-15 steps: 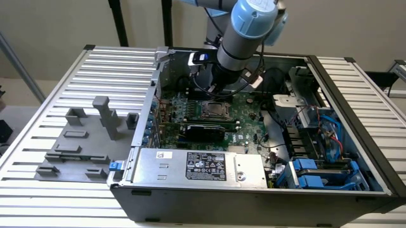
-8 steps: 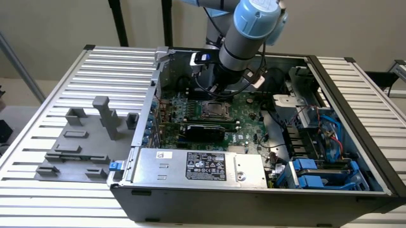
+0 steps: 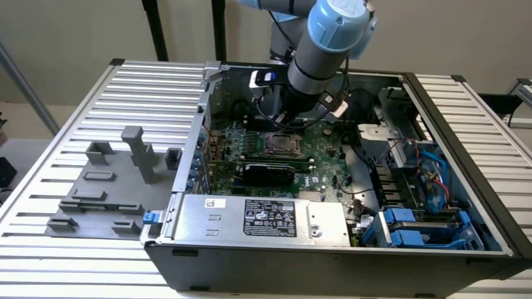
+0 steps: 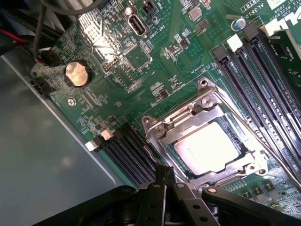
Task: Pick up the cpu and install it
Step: 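Install the first cpu locking lever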
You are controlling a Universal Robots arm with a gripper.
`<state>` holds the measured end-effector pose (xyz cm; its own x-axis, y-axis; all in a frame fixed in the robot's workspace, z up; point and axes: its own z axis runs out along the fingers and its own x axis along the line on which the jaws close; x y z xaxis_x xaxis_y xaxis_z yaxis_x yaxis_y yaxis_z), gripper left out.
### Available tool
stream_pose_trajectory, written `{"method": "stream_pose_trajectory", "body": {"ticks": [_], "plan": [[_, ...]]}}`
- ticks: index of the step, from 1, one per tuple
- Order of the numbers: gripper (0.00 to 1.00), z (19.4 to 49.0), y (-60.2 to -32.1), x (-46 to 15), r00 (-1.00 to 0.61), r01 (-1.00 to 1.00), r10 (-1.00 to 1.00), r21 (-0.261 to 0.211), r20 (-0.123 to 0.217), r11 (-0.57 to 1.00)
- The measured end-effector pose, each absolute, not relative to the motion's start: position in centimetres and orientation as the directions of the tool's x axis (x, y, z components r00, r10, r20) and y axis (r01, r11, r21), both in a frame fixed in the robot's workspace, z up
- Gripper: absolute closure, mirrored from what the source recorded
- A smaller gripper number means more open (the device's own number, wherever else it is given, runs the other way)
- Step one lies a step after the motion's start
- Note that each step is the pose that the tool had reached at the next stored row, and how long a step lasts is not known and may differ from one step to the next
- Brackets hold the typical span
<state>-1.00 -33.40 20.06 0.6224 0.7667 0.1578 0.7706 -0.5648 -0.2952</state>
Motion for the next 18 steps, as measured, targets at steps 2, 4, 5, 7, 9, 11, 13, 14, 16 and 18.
{"method": "stream_pose_trajectory", "body": {"ticks": [2, 4, 5, 7, 9, 11, 13, 14, 16, 18], "plan": [[0.89, 20.04, -33.4, -0.99, 0.621, 0.772, 0.768, -0.295, 0.158, -0.563], [0.89, 20.03, -33.4, -1.02, 0.62, 0.772, 0.768, -0.295, 0.158, -0.563], [0.89, 20.03, -33.4, -1.14, 0.62, 0.772, 0.768, -0.295, 0.158, -0.563], [0.89, 20.02, -33.36, -1.41, 0.62, 0.772, 0.768, -0.295, 0.158, -0.563], [0.89, 20.03, -33.29, -1.51, 0.62, 0.772, 0.768, -0.295, 0.158, -0.563], [0.89, 20.03, -33.23, -1.51, 0.62, 0.772, 0.768, -0.295, 0.158, -0.563], [0.89, 20.03, -33.17, -1.51, 0.62, 0.772, 0.768, -0.295, 0.158, -0.563], [0.89, 20.03, -33.14, -1.51, 0.62, 0.772, 0.768, -0.295, 0.158, -0.563], [0.89, 20.02, -33.12, -1.51, 0.62, 0.772, 0.768, -0.295, 0.158, -0.562], [0.89, 20.02, -33.12, -1.51, 0.62, 0.772, 0.768, -0.295, 0.158, -0.563]]}}
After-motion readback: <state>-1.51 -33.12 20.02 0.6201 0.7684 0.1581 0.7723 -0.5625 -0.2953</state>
